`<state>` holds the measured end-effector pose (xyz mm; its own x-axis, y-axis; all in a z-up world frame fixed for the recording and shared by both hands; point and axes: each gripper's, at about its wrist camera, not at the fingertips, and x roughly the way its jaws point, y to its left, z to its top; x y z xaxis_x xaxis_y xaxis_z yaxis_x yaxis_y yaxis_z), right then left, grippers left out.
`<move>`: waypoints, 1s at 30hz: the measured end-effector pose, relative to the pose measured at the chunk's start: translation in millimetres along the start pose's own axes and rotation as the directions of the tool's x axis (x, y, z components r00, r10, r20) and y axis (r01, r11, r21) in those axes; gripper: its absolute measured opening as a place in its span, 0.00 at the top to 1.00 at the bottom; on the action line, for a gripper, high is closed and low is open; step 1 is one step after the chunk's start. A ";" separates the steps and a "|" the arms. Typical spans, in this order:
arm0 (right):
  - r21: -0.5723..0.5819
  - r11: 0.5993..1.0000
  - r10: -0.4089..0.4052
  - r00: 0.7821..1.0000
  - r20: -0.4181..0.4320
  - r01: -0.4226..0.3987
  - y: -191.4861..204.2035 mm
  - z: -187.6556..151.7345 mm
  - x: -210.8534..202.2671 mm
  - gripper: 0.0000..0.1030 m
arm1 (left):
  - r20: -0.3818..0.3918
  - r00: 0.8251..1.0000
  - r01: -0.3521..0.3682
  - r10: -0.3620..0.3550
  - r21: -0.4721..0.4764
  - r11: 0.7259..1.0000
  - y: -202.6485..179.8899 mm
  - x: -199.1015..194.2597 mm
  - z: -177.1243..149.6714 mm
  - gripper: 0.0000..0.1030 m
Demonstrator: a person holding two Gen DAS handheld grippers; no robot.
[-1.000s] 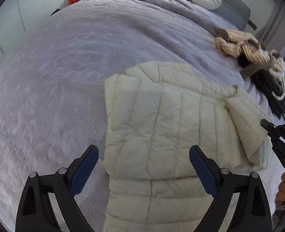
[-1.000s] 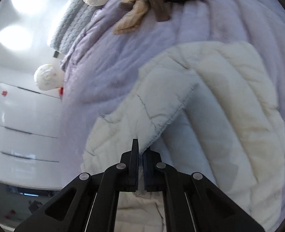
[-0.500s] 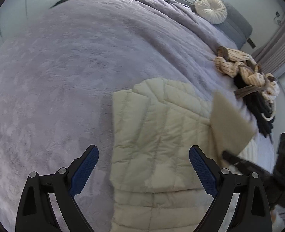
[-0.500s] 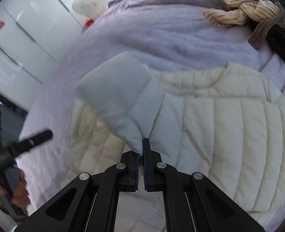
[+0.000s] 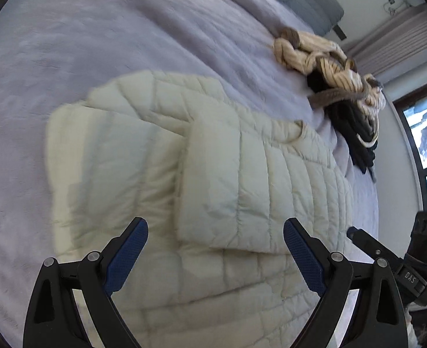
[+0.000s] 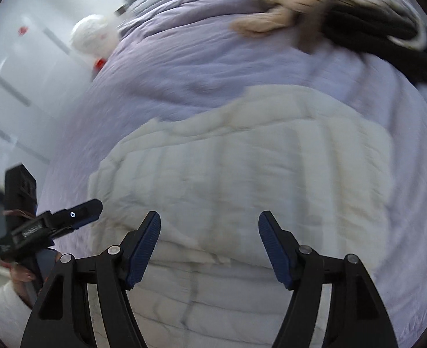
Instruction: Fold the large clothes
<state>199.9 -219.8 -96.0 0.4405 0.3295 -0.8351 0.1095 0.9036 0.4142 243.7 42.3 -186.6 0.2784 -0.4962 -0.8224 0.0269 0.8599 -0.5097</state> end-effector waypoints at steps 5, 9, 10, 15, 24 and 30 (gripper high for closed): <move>0.088 0.996 -0.018 1.000 0.018 0.016 -37.9 -10.3 -13.8 0.28 | -0.027 0.999 0.029 -0.030 -0.036 0.999 -8.7 19.7 3.2 0.08; 0.134 0.991 -0.009 0.999 0.035 0.004 -53.4 -15.8 -21.4 0.28 | -0.046 0.999 0.018 -0.020 -0.037 0.999 -15.3 27.4 6.5 0.62; 0.140 0.990 -0.006 0.999 0.036 0.001 -56.2 -15.9 -20.7 0.28 | -0.064 0.997 0.047 -0.050 -0.050 0.998 -15.1 29.9 6.2 0.89; 0.154 0.988 -0.014 0.999 0.037 0.008 -65.7 -17.4 -27.5 0.28 | 0.001 0.999 0.053 -0.053 -0.006 0.999 -21.1 9.2 -2.9 0.92; 0.177 0.984 -0.038 0.999 0.039 0.031 -80.6 -22.4 -35.1 0.28 | -0.026 0.999 -0.027 0.028 0.040 0.999 -9.0 4.5 -40.2 0.92; 0.161 0.985 -0.079 0.995 0.068 0.067 -87.6 -8.7 -41.6 0.30 | -0.029 0.998 -0.045 0.047 0.058 0.997 -3.9 8.0 -48.4 0.92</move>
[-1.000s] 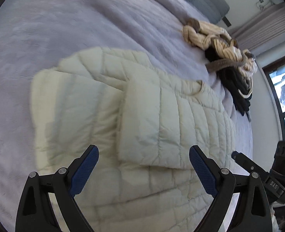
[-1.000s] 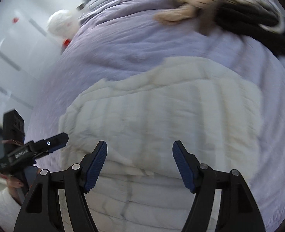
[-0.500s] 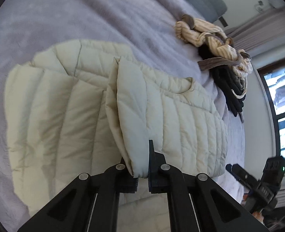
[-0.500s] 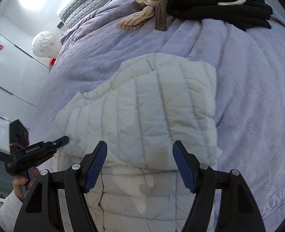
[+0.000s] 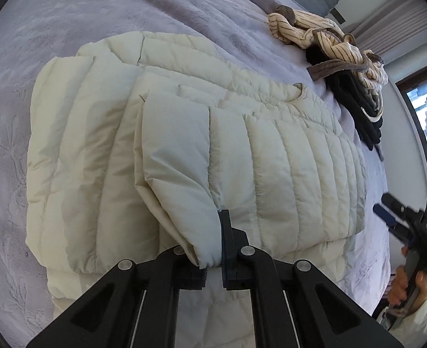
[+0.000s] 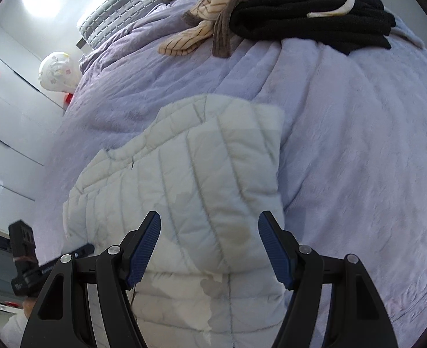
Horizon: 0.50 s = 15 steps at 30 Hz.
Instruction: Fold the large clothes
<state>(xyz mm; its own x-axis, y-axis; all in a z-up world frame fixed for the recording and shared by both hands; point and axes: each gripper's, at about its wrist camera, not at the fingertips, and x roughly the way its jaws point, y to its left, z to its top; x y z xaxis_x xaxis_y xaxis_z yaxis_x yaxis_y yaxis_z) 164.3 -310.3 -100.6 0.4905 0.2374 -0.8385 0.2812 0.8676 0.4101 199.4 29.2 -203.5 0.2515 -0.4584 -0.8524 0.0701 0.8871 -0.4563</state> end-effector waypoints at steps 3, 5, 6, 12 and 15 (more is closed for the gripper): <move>0.011 1.000 0.008 1.000 -0.005 -0.008 -4.0 6.8 5.0 0.62 | -0.001 1.000 -0.015 0.015 0.015 1.000 -2.9 0.6 0.1 0.92; 0.010 1.000 0.003 1.000 -0.022 -0.003 -5.9 8.2 14.4 0.70 | -0.002 1.000 -0.025 0.025 0.021 0.999 -4.4 1.8 0.1 0.92; 0.005 1.000 -0.001 1.000 -0.030 0.001 -6.5 7.5 19.8 0.71 | -0.001 1.000 -0.028 0.028 0.024 0.999 -4.4 1.7 0.0 0.92; 0.000 0.999 -0.037 0.995 -0.090 0.037 -17.6 -4.8 48.6 0.74 | 0.004 0.999 -0.044 0.044 0.024 0.999 -5.1 2.2 -1.8 0.92; 0.006 0.999 -0.038 0.995 -0.096 0.038 -22.2 -9.0 54.0 0.74 | 0.011 0.999 -0.052 0.052 0.012 0.999 -2.7 -2.0 -3.2 0.92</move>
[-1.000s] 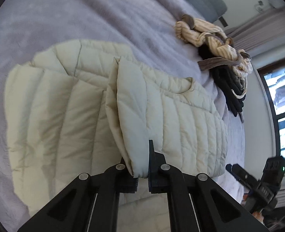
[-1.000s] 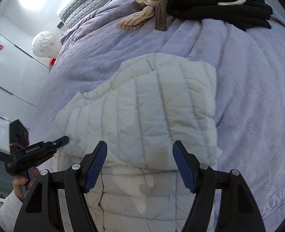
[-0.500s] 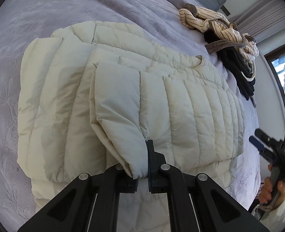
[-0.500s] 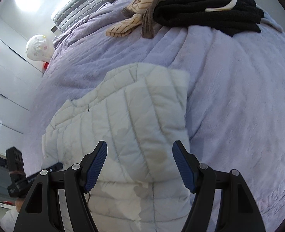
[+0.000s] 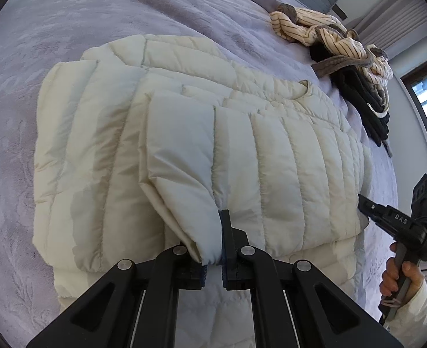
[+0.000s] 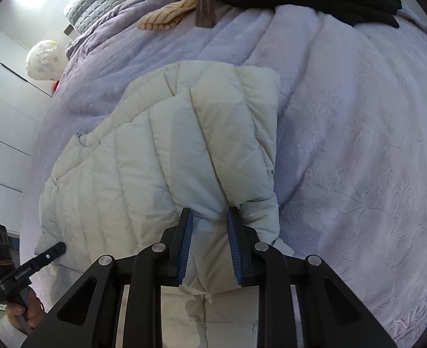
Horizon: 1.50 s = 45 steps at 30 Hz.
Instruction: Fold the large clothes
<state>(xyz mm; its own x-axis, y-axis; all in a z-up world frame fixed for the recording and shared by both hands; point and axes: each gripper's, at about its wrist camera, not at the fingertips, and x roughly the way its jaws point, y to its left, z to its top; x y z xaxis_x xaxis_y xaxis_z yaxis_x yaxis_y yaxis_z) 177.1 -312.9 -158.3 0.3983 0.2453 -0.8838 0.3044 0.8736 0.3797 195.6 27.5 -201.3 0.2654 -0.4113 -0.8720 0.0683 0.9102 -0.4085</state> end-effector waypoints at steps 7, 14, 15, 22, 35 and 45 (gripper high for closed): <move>-0.004 1.000 -0.003 1.000 0.001 0.003 -1.0 -1.1 0.0 0.74 | 0.026 0.999 -0.042 0.042 0.001 0.999 14.8 -36.3 -4.0 0.92; -0.003 1.000 0.002 1.000 0.004 -0.002 0.4 -2.3 -1.7 0.74 | 0.127 0.988 -0.088 0.085 0.019 0.996 14.3 -72.8 7.8 0.92; -0.003 1.000 0.002 1.000 0.004 -0.002 0.4 -2.2 -1.6 0.74 | 0.132 0.988 -0.086 0.080 0.033 0.996 9.3 -71.0 10.5 0.92; 0.001 1.000 -0.011 1.000 0.008 0.010 0.1 -2.9 -1.7 0.74 | 0.077 0.986 -0.155 0.150 0.073 0.985 -4.7 -13.9 11.7 0.92; 0.022 1.000 -0.020 1.000 -0.007 0.020 -3.6 -7.7 10.7 0.75 | 0.046 0.978 -0.205 0.202 0.068 0.976 4.3 14.3 6.2 0.92; 0.041 0.998 -0.042 0.999 -0.006 0.043 5.1 -3.4 -14.1 0.73 | 0.058 0.967 -0.250 0.246 0.072 0.966 -0.6 -22.1 5.0 0.92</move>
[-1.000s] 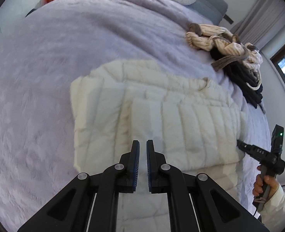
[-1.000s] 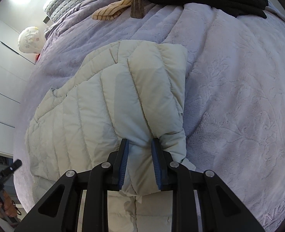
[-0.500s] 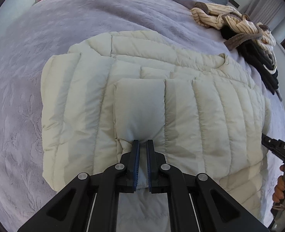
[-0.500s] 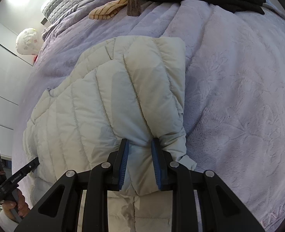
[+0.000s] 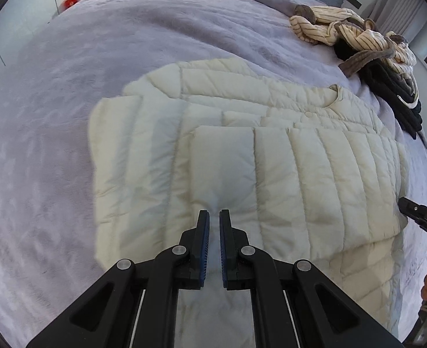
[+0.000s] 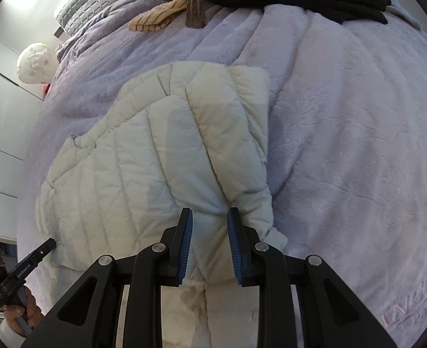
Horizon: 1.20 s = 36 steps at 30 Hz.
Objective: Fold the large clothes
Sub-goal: 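Release the left gripper while the right gripper holds then releases the jacket collar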
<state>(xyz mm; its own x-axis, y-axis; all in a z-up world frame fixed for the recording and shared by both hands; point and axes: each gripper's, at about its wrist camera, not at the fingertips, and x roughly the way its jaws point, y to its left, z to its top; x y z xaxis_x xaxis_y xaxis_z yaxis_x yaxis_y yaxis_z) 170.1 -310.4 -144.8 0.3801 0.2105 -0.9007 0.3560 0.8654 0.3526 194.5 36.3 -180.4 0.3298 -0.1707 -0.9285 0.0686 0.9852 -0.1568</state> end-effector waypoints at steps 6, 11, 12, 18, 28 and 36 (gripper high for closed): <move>-0.006 1.000 0.001 1.000 -0.011 -0.002 4.5 -13.1 -27.0 0.71 | -0.012 1.000 -0.015 0.016 0.012 1.000 4.0 -31.7 -13.7 0.92; -0.006 1.000 0.013 1.000 -0.010 -0.013 10.5 -27.4 -50.1 0.61 | -0.018 0.999 -0.030 0.030 0.010 1.000 -0.9 -58.5 -34.2 0.92; -0.004 1.000 0.015 1.000 -0.011 -0.015 12.7 -32.1 -55.8 0.61 | -0.014 0.999 -0.036 0.037 0.014 0.999 -1.8 -63.5 -37.2 0.92; 0.002 0.999 0.034 0.999 -0.025 -0.034 23.1 -59.0 -79.5 0.57 | -0.058 0.998 -0.024 0.026 0.041 0.999 -9.8 -81.7 -55.4 0.92; 0.014 0.999 0.050 0.996 -0.071 -0.049 33.3 -103.5 -109.6 0.39 | -0.049 0.998 -0.034 0.038 0.082 0.996 -20.7 -119.8 -85.7 0.00; 0.011 0.999 0.053 0.996 -0.072 -0.053 35.7 -127.3 -135.8 0.18 | -0.102 0.992 -0.070 0.079 0.090 0.994 -6.5 -129.8 -114.0 0.00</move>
<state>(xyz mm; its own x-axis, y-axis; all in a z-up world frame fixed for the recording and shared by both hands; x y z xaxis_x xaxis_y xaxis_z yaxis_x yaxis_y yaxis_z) 22.4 -250.2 -42.2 0.3363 0.2884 -0.8965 0.3451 0.8480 0.4023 43.9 53.4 -97.2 0.2365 -0.0904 -0.9674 0.1298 0.9897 -0.0608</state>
